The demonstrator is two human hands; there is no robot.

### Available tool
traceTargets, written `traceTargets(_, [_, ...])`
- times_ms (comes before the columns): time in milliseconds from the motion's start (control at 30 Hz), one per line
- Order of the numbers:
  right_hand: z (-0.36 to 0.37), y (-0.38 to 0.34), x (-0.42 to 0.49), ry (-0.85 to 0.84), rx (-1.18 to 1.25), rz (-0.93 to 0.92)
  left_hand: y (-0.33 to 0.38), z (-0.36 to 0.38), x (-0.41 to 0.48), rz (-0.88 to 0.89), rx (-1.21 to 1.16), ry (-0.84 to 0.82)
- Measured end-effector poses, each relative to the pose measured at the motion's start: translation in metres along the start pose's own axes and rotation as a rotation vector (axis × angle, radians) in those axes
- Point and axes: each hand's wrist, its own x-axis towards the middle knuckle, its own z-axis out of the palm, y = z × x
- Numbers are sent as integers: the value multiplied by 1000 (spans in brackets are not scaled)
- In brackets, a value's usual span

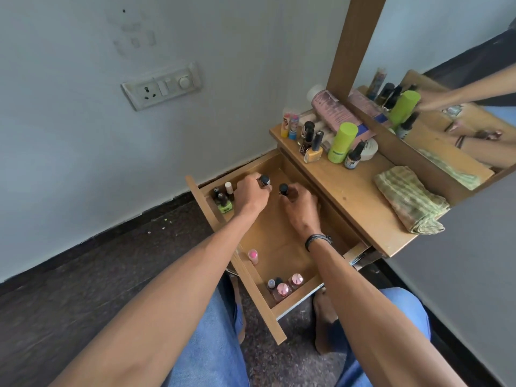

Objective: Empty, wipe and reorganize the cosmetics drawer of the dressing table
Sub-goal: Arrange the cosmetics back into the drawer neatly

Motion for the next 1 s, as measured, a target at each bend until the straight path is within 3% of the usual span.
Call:
traceTargets(233, [19, 2, 26, 94, -181, -46, 4, 17, 25, -9, 16, 13])
traceTargets(533, [26, 8, 41, 153, -253, 76, 6, 31, 39, -15, -1, 34])
traceTargets(800, [30, 4, 43, 161, -292, 104, 0, 34, 48, -171, -341, -88])
traceTargets(1000, [31, 1, 43, 186, -317, 122, -3, 37, 52, -176, -377, -96])
